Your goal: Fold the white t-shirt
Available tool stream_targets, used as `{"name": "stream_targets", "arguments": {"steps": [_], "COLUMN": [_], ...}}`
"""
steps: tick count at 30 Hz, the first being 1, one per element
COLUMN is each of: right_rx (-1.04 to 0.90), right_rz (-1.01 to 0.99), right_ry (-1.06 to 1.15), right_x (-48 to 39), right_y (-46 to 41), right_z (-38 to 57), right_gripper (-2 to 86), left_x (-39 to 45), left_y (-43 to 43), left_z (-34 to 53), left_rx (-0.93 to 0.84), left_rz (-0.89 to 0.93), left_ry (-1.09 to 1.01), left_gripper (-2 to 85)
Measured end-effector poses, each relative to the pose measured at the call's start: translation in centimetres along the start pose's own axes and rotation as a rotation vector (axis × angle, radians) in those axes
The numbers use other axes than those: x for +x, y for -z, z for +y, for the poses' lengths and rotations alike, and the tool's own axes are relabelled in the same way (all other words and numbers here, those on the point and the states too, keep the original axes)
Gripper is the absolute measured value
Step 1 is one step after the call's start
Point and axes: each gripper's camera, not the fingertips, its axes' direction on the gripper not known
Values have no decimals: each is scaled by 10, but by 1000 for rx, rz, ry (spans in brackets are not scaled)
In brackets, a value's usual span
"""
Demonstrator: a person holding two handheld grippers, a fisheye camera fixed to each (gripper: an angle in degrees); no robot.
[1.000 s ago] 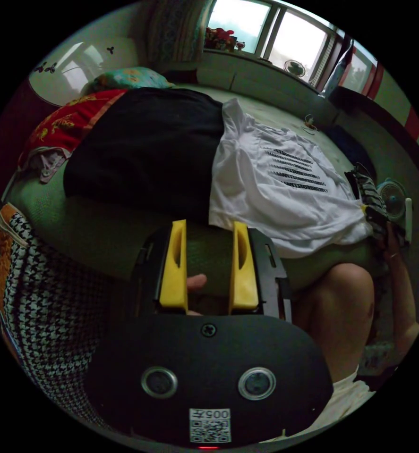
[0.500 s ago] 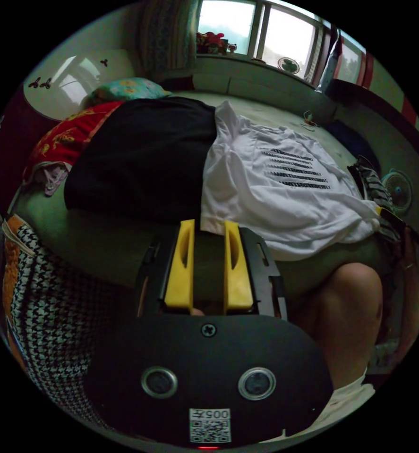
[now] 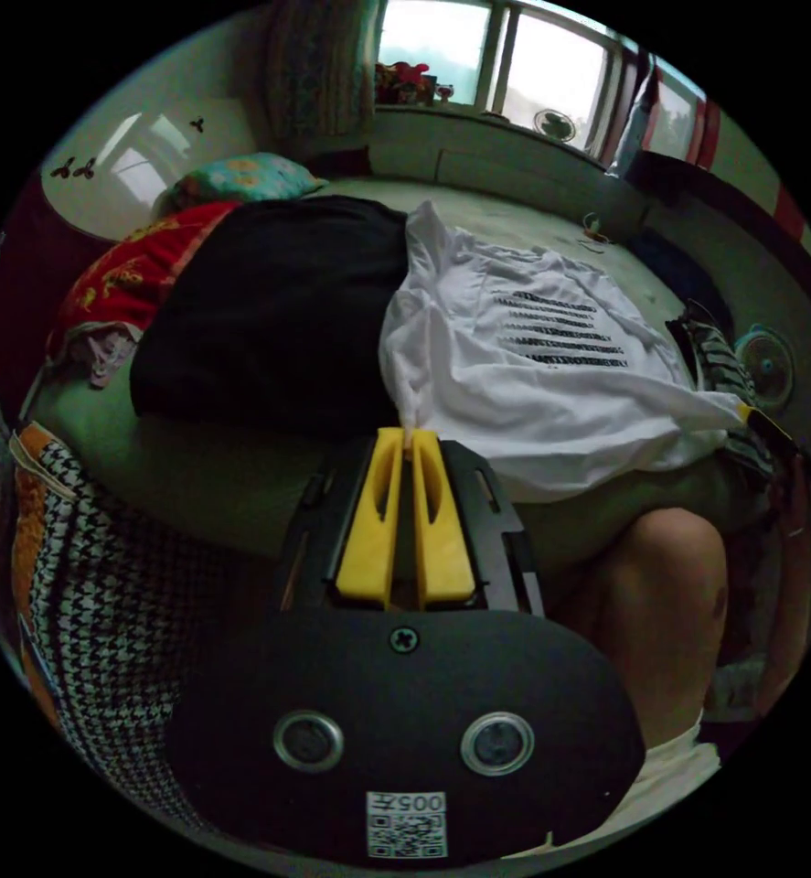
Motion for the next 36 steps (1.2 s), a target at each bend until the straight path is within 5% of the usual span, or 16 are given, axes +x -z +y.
{"name": "stream_targets", "arguments": {"steps": [25, 36], "right_rx": [23, 37], "right_rz": [-10, -52], "right_ry": [-31, -76], "right_x": [53, 73], "right_y": [248, 262], "right_z": [113, 94], "right_gripper": [-14, -13], "left_x": [-20, -44], "left_y": [277, 282], "left_z": [81, 22], "left_rx": [106, 69], "left_rz": [120, 138], "left_ry": [-90, -91], "left_gripper": [6, 8]}}
